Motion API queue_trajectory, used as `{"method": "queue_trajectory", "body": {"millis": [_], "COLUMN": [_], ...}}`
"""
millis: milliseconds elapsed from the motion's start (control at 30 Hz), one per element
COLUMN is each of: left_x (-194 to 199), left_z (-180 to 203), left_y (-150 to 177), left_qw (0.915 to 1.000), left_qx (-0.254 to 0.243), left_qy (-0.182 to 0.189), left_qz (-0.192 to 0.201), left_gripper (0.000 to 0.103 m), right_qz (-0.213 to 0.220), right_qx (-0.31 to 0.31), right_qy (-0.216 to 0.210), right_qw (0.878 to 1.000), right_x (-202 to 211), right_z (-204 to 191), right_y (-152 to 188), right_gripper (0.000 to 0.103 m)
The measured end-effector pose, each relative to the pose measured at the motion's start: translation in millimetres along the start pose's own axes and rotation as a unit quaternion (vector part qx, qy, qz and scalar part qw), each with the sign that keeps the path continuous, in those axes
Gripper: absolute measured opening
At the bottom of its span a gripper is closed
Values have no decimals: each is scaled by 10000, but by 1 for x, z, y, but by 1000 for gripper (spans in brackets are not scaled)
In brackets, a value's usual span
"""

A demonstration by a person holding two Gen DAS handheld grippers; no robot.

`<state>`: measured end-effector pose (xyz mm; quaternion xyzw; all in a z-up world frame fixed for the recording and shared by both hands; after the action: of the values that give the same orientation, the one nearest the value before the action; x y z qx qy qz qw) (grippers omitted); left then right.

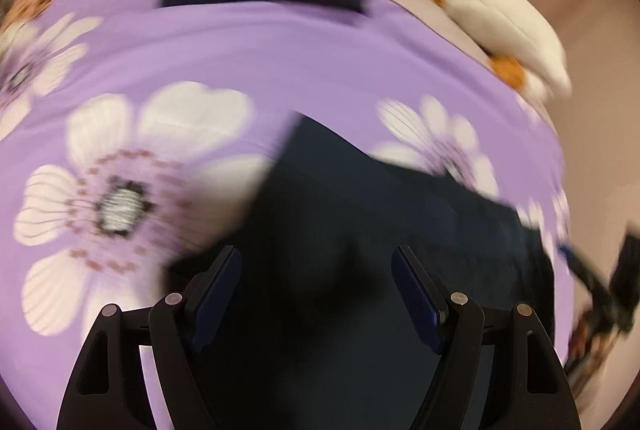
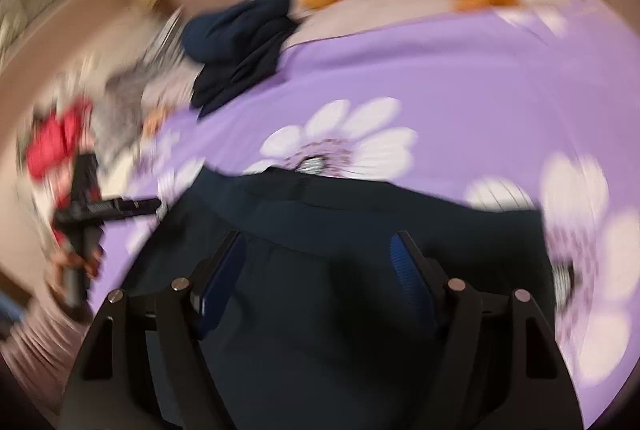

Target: Fold large clothes

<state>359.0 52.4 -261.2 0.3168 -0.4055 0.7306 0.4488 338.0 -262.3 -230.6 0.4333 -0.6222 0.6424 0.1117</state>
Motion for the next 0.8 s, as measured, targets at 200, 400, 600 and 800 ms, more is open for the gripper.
{"method": "queue_trajectory", "body": {"millis": [200,400,600,800], "left_x": [-23,-43,-46,-45], "left_z": [30,39,37,37], "left_y": [29,32,30,28], "left_qw": [9969,9935,9928,9935], "left_qx": [-766,-1088,-1159,-1122], "left_qy": [46,-63,-44,-53], "left_qz": [-148,-318,-310,-174], "left_gripper": [76,76,76,76], "right_qz": [-704,-884,-1380,-1219], "right_qx": [1459,1839,2191,2864], "right_qy": [103,91,-252,332], "right_qw": [9867,9789,9656,9498], "right_x": [-82,-117,-130,-118], "right_z": [-25,-28,-36,-58], "right_y": [-22,-36,-27,-24], "right_gripper": [61,61,25,5]}}
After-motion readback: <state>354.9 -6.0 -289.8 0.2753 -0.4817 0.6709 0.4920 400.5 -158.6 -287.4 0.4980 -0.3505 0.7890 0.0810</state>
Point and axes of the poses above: each gripper's, at about its wrist camera, not at the fingertips, and x roughly against the way its jaws point, z to its right, y to its underside, the point moved 2 cm from there along -x, roughly the way its jaws point, and after that the axes turned 14 degrees about x, right-handed, at the moved point
